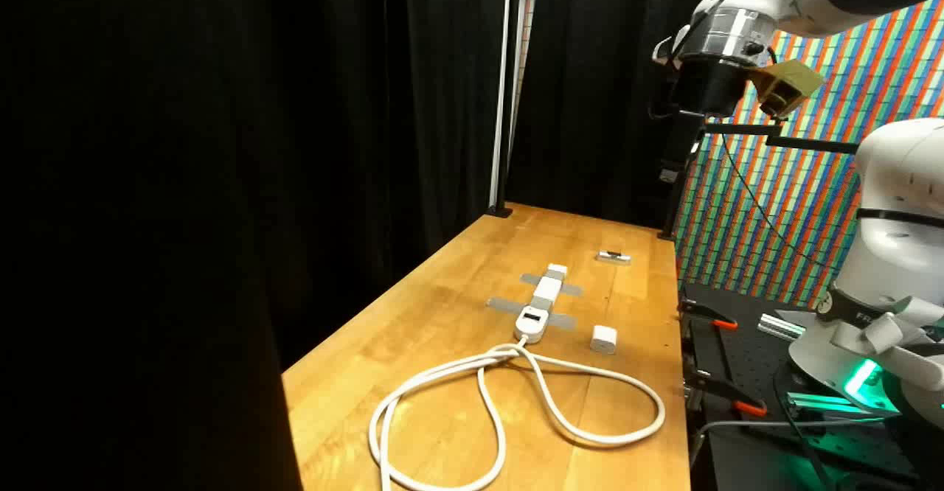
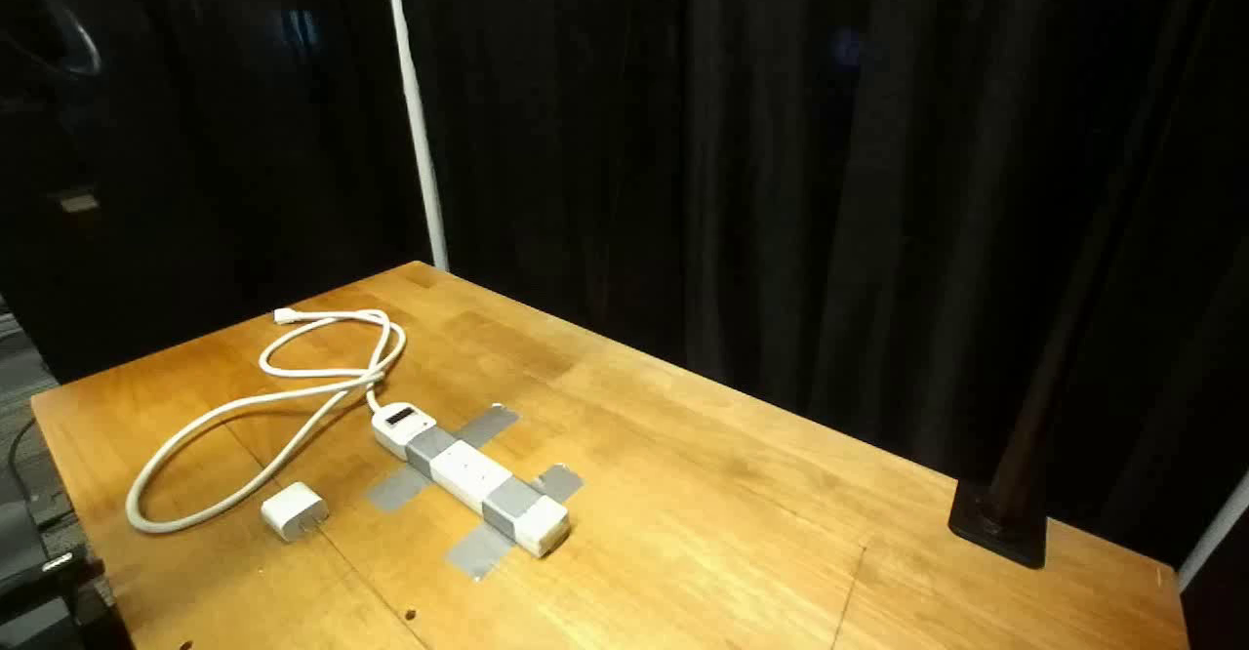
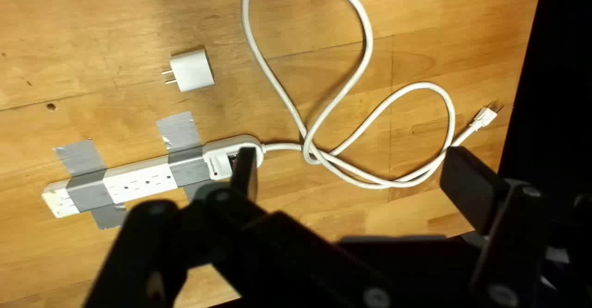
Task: Plug the charger head into the extension cable
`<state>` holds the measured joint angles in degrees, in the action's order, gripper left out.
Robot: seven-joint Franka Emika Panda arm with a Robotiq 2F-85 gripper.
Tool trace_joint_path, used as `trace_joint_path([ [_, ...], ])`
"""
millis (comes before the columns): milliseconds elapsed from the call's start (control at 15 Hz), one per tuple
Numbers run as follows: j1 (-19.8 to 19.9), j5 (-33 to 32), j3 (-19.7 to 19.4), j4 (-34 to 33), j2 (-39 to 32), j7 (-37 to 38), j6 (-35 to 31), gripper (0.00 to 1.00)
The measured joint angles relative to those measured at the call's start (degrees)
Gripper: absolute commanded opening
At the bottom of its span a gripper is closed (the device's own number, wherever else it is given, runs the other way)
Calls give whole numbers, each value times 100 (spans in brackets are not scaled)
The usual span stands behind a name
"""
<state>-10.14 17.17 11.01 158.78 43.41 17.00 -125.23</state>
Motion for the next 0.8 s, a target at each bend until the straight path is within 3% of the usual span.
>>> trace_joint_path([
  [533, 0, 0, 0, -5, 0, 0, 0, 100],
  [800, 491, -80, 156, 35, -382, 738, -569, 100],
])
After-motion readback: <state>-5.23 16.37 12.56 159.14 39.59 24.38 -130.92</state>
